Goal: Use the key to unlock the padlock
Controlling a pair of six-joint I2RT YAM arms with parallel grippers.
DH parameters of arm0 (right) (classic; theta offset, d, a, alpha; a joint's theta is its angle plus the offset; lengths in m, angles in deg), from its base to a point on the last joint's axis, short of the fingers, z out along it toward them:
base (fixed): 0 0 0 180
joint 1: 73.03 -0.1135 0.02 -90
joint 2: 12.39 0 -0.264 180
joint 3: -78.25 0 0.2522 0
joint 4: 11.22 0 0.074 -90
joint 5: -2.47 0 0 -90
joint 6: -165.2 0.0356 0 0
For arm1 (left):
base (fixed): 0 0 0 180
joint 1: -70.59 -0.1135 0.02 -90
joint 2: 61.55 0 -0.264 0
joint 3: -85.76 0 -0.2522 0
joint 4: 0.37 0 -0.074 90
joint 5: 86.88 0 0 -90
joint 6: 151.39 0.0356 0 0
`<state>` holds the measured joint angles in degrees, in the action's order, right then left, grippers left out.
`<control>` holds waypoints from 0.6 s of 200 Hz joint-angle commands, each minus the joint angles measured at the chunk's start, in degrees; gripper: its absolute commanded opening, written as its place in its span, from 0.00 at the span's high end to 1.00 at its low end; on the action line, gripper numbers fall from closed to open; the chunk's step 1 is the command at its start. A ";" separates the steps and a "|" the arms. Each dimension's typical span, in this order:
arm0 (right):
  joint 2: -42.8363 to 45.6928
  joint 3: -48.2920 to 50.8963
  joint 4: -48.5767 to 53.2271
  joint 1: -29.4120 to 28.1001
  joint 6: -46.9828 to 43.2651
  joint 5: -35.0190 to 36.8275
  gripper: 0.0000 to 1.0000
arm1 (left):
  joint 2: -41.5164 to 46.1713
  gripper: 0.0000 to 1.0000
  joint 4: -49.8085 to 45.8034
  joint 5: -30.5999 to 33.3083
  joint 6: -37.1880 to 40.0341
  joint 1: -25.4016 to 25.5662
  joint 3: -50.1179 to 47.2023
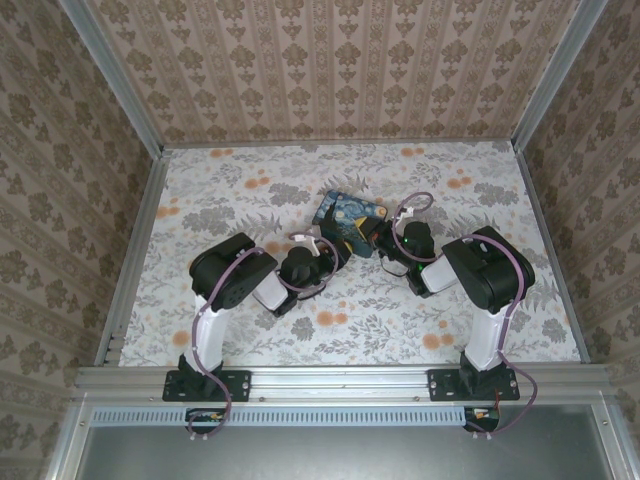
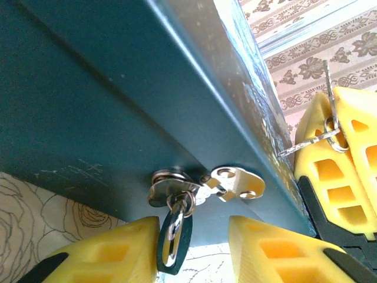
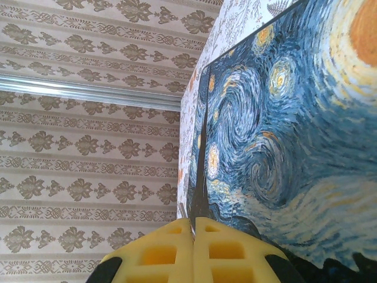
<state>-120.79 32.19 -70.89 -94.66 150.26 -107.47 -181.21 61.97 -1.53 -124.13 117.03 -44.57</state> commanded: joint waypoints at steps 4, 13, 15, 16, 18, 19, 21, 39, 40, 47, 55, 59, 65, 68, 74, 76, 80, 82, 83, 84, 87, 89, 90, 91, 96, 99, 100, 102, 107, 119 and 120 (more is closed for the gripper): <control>-2.14 1.44 1.72 0.09 -0.10 -0.01 1.00 | -1.28 0.67 -3.54 2.00 2.71 -0.05 -1.12; -2.12 1.53 1.62 0.09 -0.09 -0.06 1.00 | -1.12 0.67 -4.01 2.09 2.97 -0.05 -1.10; -2.09 1.53 1.64 0.09 -0.07 -0.02 1.00 | -1.06 0.67 -4.09 2.09 3.02 -0.08 -1.03; -2.08 1.53 1.68 0.09 -0.09 -0.01 1.00 | -1.04 0.67 -4.23 2.10 3.04 -0.05 -1.02; -2.21 1.53 1.66 0.09 -0.09 -0.05 1.00 | -0.96 0.67 -4.34 2.14 3.06 -0.04 -1.01; -2.23 1.53 1.64 0.09 -0.05 -0.03 1.00 | -0.94 0.67 -4.45 2.16 3.06 -0.08 -1.01; -2.14 1.53 1.63 0.09 -0.09 -0.03 1.00 | -0.89 0.67 -4.57 2.13 3.11 -0.06 -1.01; -2.23 1.61 1.68 0.09 -0.10 -0.04 1.00 | -0.44 0.67 -6.07 2.18 3.53 -0.04 -0.69; -2.24 1.62 1.61 0.09 -0.10 -0.03 1.00 | -0.42 0.67 -6.10 2.18 3.56 -0.03 -0.67; -2.31 1.62 1.57 0.09 -0.01 -0.03 1.00 | -0.25 0.67 -6.69 2.18 3.75 -0.11 -0.44; -2.34 1.53 1.56 0.09 -0.01 -0.03 1.00 | 0.00 0.68 -7.90 2.31 3.76 -0.11 -0.18; -2.34 1.59 1.61 0.09 -0.06 -0.04 1.00 | 0.16 0.68 -8.53 2.36 3.83 -0.06 -0.07; -2.35 1.58 1.55 0.09 0.00 -0.05 1.00 | 0.47 0.69 -9.66 2.43 4.08 -0.05 0.20; -2.35 1.54 1.61 0.09 0.00 -0.01 1.00 | 0.66 0.71 -10.20 2.44 4.16 -0.03 0.34; -2.35 1.59 1.60 0.09 -0.01 -0.07 1.00 | 1.01 0.72 -11.11 2.52 4.36 -0.03 0.51; -2.39 1.61 1.59 0.09 -0.01 -0.02 1.00 | 1.12 0.72 -11.29 2.51 4.48 -0.07 0.56; -2.43 1.61 1.54 0.09 -0.01 -0.04 1.00 | 1.31 0.72 -11.75 2.57 4.67 -0.04 0.65; -2.45 1.62 1.53 0.09 0.03 -0.02 1.00 | 1.43 0.72 -12.00 2.61 4.76 -0.03 0.66; -2.44 1.57 1.58 0.09 0.01 -0.01 1.00 | 1.48 0.73 -12.05 2.62 4.79 -0.03 0.66; -2.44 1.60 1.60 0.09 0.00 -0.01 1.00 | 1.51 0.73 -12.21 2.62 4.81 -0.03 0.75; -2.48 1.62 1.58 0.07 -0.01 -0.01 1.00 | 1.67 0.74 -12.90 2.70 4.86 -0.06 0.83; -2.44 1.58 1.50 0.09 -0.01 -0.01 1.00 | 1.74 0.75 -13.32 2.71 4.87 -0.04 0.90; -2.48 1.60 1.52 0.09 -0.01 -0.01 1.00 | 1.86 0.75 -13.55 2.71 4.94 -0.03 0.96; -2.46 1.56 1.48 0.09 -0.01 -0.01 1.00 | 1.91 0.75 -13.67 2.71 5.01 -0.03 1.03; -2.60 1.55 1.47 0.09 -0.01 -0.04 1.00 | 2.25 0.76 -14.80 2.79 5.14 -0.03 1.26; -2.61 1.51 1.51 0.09 -0.01 -0.01 1.00 | 2.40 0.76 -15.19 2.88 5.17 -0.04 1.40; -2.61 1.52 1.52 0.09 -0.01 -0.01 1.00 | 2.49 0.76 -15.32 2.88 5.30 -0.03 1.42; -2.61 1.51 1.40 0.09 -0.01 -0.01 1.00 | 2.54 0.76 -15.52 2.88 5.40 -0.07 1.47; -2.61 1.53 1.38 0.09 0.07 -0.03 1.00 | 2.73 0.77 -16.17 2.94 5.51 -0.03 1.56; -2.69 1.52 1.34 0.09 0.08 -0.05 1.00 | 3.13 0.79 -17.27 2.96 5.85 -0.03 1.79; -2.69 1.53 1.30 0.09 0.08 -0.03 1.00 | 3.17 0.79 -17.37 2.97 5.86 -0.03 1.84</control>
<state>-121.20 32.35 -71.92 -94.66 150.40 -107.47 -179.06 53.75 -0.06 -120.70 117.07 -43.15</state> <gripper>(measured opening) 0.067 0.230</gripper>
